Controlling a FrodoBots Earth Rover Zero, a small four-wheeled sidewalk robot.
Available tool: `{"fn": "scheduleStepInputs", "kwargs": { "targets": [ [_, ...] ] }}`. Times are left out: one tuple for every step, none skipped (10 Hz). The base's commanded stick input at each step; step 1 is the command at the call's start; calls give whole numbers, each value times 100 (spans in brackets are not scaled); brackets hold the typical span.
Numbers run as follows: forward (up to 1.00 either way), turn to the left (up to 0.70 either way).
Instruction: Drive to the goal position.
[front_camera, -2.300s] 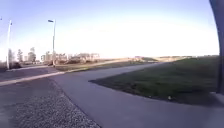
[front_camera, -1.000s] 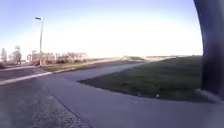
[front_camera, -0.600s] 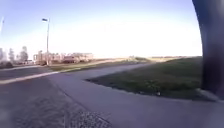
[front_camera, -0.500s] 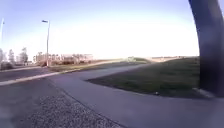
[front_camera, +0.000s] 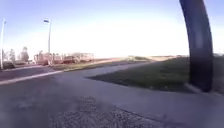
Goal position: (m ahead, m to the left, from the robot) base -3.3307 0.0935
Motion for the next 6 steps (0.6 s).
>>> {"fn": "scheduleStepInputs", "kwargs": {
  "targets": [
    [-70, 0],
    [-70, 0],
    [-70, 0],
    [-70, 0],
    [-70, 0],
    [-70, 0]
  ]
}}
